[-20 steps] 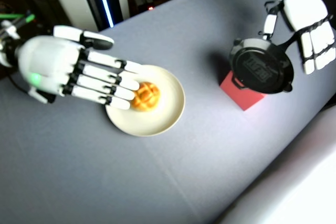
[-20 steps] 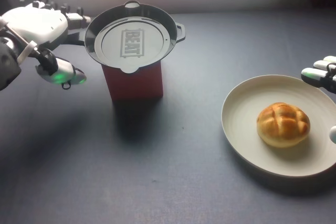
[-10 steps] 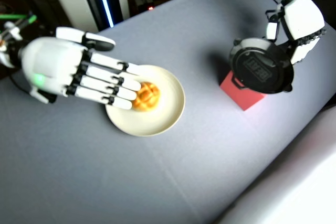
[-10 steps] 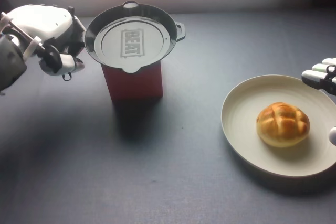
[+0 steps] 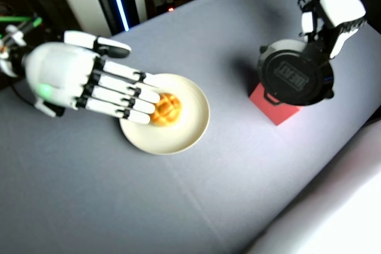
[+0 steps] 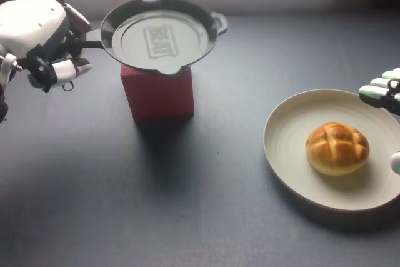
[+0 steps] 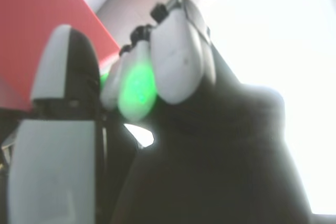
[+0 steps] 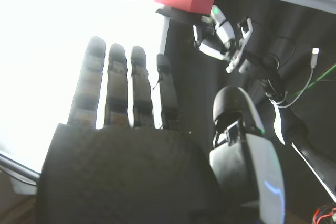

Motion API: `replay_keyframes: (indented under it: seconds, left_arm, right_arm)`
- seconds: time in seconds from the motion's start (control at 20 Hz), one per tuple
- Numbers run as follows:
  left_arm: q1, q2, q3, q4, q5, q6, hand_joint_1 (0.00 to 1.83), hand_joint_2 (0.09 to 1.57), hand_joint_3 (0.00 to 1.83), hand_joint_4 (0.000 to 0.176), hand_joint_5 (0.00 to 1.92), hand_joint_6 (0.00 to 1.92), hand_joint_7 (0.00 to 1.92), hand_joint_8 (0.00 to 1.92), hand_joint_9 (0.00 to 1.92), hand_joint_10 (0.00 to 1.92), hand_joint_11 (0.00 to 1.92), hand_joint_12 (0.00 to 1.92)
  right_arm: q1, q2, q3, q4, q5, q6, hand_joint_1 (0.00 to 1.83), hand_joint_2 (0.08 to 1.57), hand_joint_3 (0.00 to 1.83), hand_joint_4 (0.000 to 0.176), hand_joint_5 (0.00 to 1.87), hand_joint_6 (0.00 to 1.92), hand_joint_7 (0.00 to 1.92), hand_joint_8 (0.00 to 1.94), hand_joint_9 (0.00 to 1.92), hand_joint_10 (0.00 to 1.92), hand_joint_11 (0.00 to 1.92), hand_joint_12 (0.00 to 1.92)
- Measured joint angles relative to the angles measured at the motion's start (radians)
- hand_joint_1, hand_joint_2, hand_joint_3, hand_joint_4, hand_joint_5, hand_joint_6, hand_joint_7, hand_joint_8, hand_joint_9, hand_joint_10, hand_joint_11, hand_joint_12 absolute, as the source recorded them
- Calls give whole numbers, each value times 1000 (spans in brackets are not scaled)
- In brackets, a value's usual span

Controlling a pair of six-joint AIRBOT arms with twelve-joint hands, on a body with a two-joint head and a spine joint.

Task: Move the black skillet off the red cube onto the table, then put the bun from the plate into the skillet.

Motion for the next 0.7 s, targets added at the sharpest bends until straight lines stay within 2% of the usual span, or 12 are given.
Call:
replay_keyframes:
  seconds: [0.15,0.2,0.25,0.3,0.35,0.4,0.5,0.55,0.7]
  left_arm:
    - [49,27,-69,29,-111,-31,1347,1253,0,0,1137,1921,1358,1921,1543,1921,1604,1921]
    - [61,32,-79,37,-142,-46,1278,1249,0,0,1146,1921,1377,1921,1554,1921,1604,1921]
    - [71,38,-82,53,-174,-76,1282,1256,1,0,1155,1921,1425,1921,1600,1921,1647,1921]
    - [79,46,-95,56,-205,-89,1324,1247,0,0,1179,1921,1424,1921,1600,1921,1667,1921]
    - [93,60,-115,71,-240,-95,1340,1236,0,0,1196,1921,1420,1921,1586,1921,1640,1921]
    - [113,78,-145,91,-276,-97,1421,1212,0,0,1203,1921,1415,1921,1573,1921,1605,1921]
    - [159,107,-205,142,-320,-99,1435,1214,0,0,1235,1921,1451,1921,1597,1921,1627,1921]
    - [197,118,-242,168,-341,-101,1461,1201,0,0,1313,1921,1475,1921,1599,1921,1630,1921]
    - [260,121,-286,188,-373,-107,1451,1210,2,0,1343,1921,1519,1921,1648,1921,1679,1921]
  right_arm:
    - [0,-2,0,0,-3,1,0,1326,0,30,247,9,242,8,190,6,188,11]
    - [0,-2,0,0,-3,2,0,1320,0,49,241,6,252,11,189,6,181,8]
    - [0,-3,0,0,-3,3,0,1318,0,44,240,5,250,9,188,5,178,7]
    - [0,-4,0,0,-3,3,0,1327,1,28,245,6,247,7,197,8,194,14]
    - [0,-6,0,0,-3,4,0,1331,3,20,240,4,241,4,198,7,194,13]
    - [0,-6,0,0,-3,5,0,1338,5,28,238,2,239,3,207,10,219,24]
    - [0,-6,0,1,-4,6,0,1348,8,35,227,0,215,0,203,6,239,31]
    - [0,-6,0,2,-4,6,0,1340,2,55,230,2,215,1,223,12,284,47]
    - [0,-6,0,5,-4,6,0,1326,0,49,232,2,218,2,211,5,266,37]
